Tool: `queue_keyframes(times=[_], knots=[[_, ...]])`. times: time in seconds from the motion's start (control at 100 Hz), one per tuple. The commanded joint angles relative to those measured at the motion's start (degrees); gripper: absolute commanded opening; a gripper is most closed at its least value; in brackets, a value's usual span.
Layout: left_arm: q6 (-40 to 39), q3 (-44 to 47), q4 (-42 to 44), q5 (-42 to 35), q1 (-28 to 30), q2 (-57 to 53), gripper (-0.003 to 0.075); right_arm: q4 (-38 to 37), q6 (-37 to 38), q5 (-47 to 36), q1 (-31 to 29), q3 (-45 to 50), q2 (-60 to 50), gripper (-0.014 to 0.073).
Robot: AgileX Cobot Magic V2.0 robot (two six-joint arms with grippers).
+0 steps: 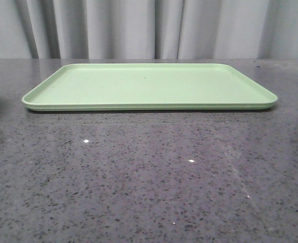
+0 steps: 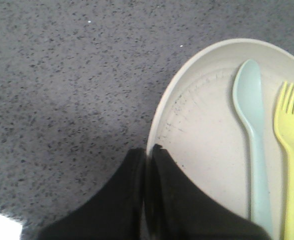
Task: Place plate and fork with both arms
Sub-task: 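Lift the white plate with the left gripper toward the tray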
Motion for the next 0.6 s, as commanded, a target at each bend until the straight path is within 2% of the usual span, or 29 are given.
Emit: queue_keyframes(times=[0.0,0.4,0.59], knots=[[1.6,-1.5,-5.9,-3.3,0.1,-1.0,-0.002,0.2,0.0,-4.8,-0.2,-2.0,0.9,0.0438],[5.6,-3.1,-18.0,-1.2,0.1,-1.4,-0.002,0.2,0.0,-4.9,-0.2,-2.0,0.9,0.0438],[5.6,-6.2,-19.1,-1.2,-2.0,-1.1,-0.0021,0.2,0.0,-4.9,-0.2,-2.0,0.9,0.0438]])
